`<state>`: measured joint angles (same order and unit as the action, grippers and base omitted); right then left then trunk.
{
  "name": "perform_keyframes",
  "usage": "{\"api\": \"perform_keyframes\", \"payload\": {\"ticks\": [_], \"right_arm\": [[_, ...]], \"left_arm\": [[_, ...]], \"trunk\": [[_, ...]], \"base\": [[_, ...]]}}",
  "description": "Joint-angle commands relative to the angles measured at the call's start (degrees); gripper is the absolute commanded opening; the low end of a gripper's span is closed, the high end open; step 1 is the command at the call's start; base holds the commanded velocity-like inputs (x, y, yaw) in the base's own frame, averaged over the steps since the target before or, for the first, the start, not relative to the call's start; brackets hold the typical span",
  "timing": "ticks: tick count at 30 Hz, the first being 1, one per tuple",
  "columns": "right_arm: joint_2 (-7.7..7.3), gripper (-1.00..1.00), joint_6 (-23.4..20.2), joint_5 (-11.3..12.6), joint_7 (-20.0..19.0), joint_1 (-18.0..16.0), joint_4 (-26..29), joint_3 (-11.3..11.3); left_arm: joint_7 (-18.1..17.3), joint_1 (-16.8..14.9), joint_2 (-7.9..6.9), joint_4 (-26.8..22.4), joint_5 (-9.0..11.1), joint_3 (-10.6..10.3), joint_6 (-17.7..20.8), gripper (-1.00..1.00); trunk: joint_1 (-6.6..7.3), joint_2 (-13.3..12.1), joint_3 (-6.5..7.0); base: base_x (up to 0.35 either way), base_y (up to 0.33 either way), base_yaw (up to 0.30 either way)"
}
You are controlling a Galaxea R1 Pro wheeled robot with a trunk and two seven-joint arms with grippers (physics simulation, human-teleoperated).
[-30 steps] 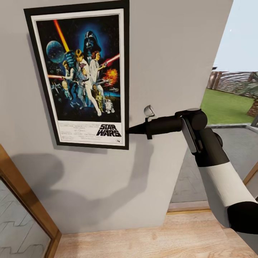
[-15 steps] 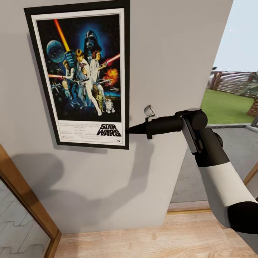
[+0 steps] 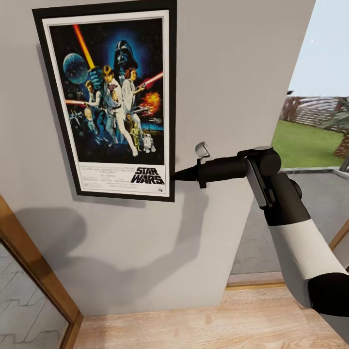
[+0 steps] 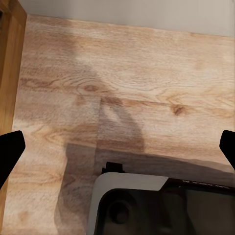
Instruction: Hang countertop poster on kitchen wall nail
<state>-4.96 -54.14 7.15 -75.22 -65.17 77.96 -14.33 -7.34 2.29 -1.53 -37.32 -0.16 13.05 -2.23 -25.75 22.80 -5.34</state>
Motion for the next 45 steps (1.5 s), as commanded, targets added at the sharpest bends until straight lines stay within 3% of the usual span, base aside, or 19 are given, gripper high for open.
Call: {"api": "perform_keyframes", "payload": {"ticks": [1,20,29,45], "right_arm": [[-0.05,-1.0,-0.5,0.4,0.1,-0.1,0.0,-0.1],[-0.05,-1.0,-0.6,0.4,0.1,0.0,0.0,-0.1],[-0.4,-1.0,-0.6,0.4,0.4,0.3,0.2,2.6],[-0.37,-1.0,-0.6,0.3,0.4,0.2,0.2,2.7]], "left_arm": [[-0.4,0.0,0.03,-0.1,0.0,0.2,-0.1,1.0],[-0.4,0.0,0.03,0.0,0.0,0.2,-0.1,1.0],[-0.5,0.0,-0.04,0.0,0.0,0.2,-0.1,1.0],[-0.5,0.0,-0.19,0.0,0.0,0.1,-0.1,1.0]], "trunk": [[-0.04,0.1,-0.11],[-0.04,0.1,-0.11],[-0.04,0.1,-0.11],[-0.04,0.1,-0.11]], "base": [[0.0,0.0,0.0],[0.089,0.0,0.0],[0.0,0.0,0.0],[0.0,0.0,0.0]]}}
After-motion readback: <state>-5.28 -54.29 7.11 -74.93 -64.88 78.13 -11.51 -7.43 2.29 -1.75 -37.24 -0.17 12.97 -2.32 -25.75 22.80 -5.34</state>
